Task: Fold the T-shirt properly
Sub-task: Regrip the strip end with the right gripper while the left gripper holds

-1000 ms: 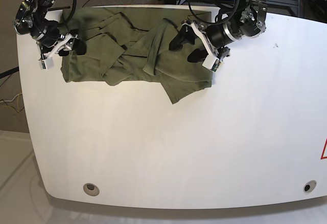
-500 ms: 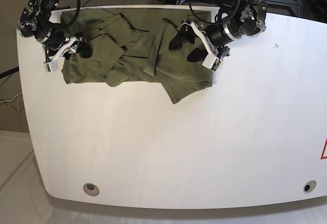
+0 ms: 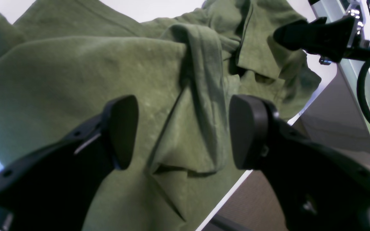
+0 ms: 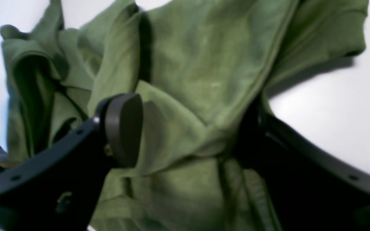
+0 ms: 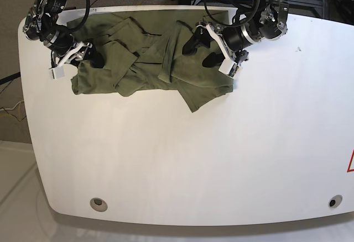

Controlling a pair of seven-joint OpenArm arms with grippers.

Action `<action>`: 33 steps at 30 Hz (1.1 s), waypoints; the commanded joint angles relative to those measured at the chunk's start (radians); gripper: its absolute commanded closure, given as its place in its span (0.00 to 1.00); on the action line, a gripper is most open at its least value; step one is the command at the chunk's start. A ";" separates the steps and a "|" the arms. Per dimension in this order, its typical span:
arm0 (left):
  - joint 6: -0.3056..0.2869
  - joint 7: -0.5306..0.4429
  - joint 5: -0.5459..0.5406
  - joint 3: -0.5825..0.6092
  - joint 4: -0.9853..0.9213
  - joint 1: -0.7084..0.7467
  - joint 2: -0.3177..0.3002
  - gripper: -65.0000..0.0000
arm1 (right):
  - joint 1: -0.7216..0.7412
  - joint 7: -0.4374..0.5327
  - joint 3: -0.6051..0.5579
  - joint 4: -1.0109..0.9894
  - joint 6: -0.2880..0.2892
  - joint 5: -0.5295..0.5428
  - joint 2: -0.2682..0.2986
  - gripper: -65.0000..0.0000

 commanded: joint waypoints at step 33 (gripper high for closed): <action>-0.004 -0.023 -0.023 -0.018 0.028 -0.024 -0.005 0.37 | 0.022 -0.068 0.037 0.126 -0.034 -0.065 0.055 1.00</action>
